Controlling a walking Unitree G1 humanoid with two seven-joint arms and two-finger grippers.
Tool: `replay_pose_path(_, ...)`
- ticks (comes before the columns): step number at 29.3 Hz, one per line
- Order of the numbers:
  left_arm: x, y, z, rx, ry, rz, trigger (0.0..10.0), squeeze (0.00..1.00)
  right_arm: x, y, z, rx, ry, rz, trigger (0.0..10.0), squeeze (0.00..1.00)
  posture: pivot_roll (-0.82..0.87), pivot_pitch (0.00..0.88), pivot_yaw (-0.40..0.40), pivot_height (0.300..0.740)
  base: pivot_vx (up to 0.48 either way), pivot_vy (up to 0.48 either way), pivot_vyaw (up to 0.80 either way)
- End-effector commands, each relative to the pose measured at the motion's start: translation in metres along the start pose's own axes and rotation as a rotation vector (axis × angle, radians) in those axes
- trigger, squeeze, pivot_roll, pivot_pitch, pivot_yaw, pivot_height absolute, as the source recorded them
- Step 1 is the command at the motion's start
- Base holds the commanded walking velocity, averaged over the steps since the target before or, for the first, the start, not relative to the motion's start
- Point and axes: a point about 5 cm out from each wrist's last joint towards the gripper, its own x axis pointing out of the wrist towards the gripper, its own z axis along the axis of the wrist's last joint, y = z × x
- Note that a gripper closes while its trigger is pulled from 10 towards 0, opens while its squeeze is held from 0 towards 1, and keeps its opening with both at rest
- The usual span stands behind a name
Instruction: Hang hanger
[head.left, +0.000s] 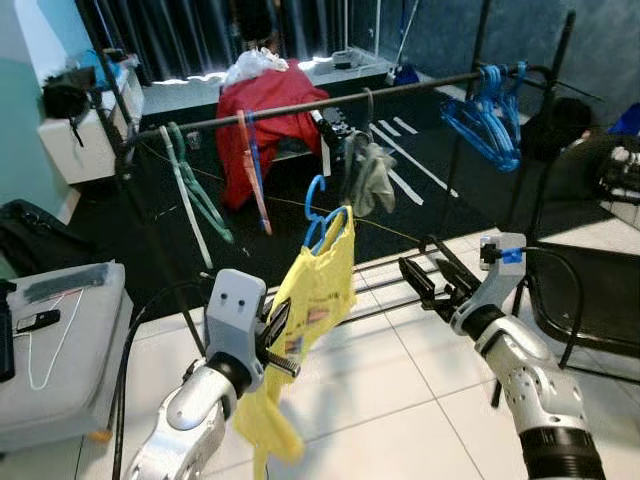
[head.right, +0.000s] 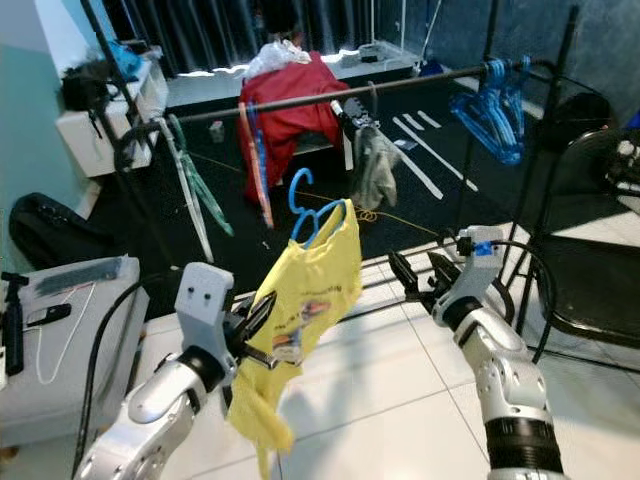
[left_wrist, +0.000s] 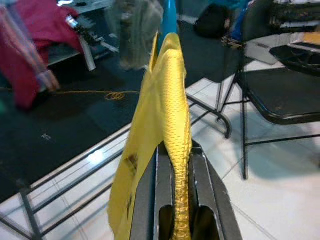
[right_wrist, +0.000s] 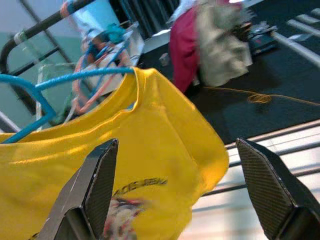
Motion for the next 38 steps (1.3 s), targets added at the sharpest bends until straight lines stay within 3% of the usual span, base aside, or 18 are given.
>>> replay_pose_path(1, 0.002, 0.004, 0.009, 0.020, -0.036, 0.014, 10.0, 0.00, 0.003, 0.004, 0.000, 0.001, -0.002, 0.009, 10.0, 0.00, -0.11, 0.000, 0.055, 0.740, 0.000, -0.480, 0.00)
replay_pose_path(5, 0.003, 0.008, 0.009, -0.004, -0.033, 0.041, 10.0, 0.00, 0.003, 0.004, 0.000, 0.002, -0.002, 0.009, 10.0, 0.00, -0.11, 0.000, 0.055, 0.740, 0.000, -0.480, 0.00)
replay_pose_path(12, 0.006, 0.020, 0.005, 0.018, 0.013, 0.119, 10.0, 0.00, 0.004, 0.004, 0.001, 0.001, -0.004, 0.009, 10.0, 0.00, -0.11, 0.000, 0.058, 0.740, 0.434, 0.000, 0.00)
replay_pose_path(25, 0.007, 0.020, 0.006, 0.015, 0.009, 0.118, 10.0, 0.00, 0.004, 0.004, 0.001, 0.001, -0.007, 0.010, 10.0, 0.00, -0.12, 0.000, 0.058, 0.740, 0.480, 0.000, 0.00)
replay_pose_path(32, 0.009, 0.018, 0.021, -0.028, -0.075, 0.096, 10.0, 0.00, 0.004, 0.004, 0.001, 0.004, -0.008, 0.010, 10.0, 0.00, -0.12, 0.000, 0.058, 0.740, 0.480, 0.000, 0.00)
replay_pose_path(38, 0.009, 0.017, 0.022, -0.022, -0.074, 0.091, 10.0, 0.00, 0.004, 0.004, 0.001, 0.007, -0.009, 0.010, 10.0, 0.00, -0.12, 0.000, 0.059, 0.740, 0.474, 0.000, 0.00)
